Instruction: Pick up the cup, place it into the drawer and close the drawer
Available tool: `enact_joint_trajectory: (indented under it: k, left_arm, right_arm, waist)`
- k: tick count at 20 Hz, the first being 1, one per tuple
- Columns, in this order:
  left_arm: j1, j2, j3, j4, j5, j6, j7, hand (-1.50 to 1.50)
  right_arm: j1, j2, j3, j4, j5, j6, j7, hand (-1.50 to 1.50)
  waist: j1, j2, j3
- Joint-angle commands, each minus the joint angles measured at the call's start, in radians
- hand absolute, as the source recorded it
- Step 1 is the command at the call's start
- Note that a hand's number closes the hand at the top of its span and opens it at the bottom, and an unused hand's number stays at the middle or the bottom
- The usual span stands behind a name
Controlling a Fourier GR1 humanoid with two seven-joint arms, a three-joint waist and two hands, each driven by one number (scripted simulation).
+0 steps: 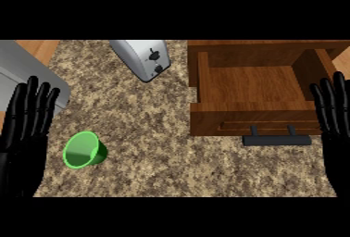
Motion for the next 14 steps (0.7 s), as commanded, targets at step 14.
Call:
enact_joint_trajectory:
  k: [14]
  left_arm:
    - [0.047,0.236,0.254,0.304,0.661,-0.471,0.03,-1.5]
  right_arm:
    - [-0.109,-0.016,0.055,0.09,-0.04,0.075,0.129,-1.5]
  waist:
    - [0.003,-0.015,-0.039]
